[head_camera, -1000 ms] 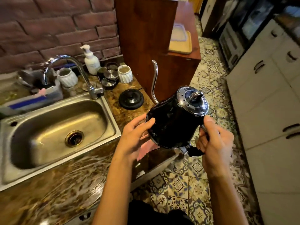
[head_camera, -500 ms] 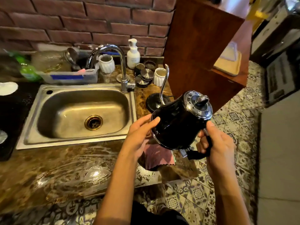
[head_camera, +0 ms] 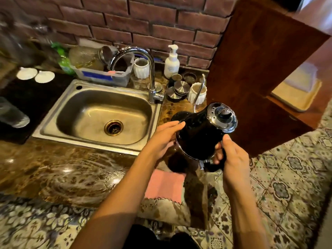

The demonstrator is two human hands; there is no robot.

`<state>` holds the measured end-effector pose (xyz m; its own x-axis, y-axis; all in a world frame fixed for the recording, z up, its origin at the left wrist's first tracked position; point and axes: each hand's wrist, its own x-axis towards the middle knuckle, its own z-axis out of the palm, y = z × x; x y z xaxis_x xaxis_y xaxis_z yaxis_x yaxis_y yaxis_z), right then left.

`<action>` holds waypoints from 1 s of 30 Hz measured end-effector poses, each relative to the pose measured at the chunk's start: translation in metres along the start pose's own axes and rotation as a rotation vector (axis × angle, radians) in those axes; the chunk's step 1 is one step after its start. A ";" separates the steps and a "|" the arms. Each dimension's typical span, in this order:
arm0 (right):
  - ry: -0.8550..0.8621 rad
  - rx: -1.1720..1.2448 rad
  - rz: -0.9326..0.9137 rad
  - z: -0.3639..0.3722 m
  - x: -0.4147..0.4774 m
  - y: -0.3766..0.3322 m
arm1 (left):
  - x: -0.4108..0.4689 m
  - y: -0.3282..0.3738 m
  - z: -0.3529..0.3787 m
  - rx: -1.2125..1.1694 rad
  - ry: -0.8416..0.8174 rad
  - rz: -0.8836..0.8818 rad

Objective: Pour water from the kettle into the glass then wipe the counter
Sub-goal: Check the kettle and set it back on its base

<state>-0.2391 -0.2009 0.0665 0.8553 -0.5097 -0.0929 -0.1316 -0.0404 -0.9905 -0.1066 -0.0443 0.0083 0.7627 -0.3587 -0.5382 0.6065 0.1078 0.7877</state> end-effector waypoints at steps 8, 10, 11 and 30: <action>-0.056 -0.091 -0.069 -0.007 0.066 0.031 | 0.062 -0.019 0.036 0.083 0.139 0.004; -0.079 -0.092 -0.060 -0.005 0.080 0.038 | 0.074 -0.019 0.040 0.087 0.179 0.002; -0.090 -0.096 -0.056 -0.003 0.086 0.041 | 0.078 -0.019 0.041 0.086 0.199 -0.004; -0.105 -0.188 0.111 0.042 0.139 0.096 | 0.129 -0.012 0.031 0.134 0.283 -0.124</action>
<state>-0.1118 -0.2395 -0.0453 0.8765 -0.4285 -0.2196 -0.3099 -0.1531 -0.9384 -0.0227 -0.1205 -0.0610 0.7287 -0.0879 -0.6792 0.6778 -0.0497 0.7336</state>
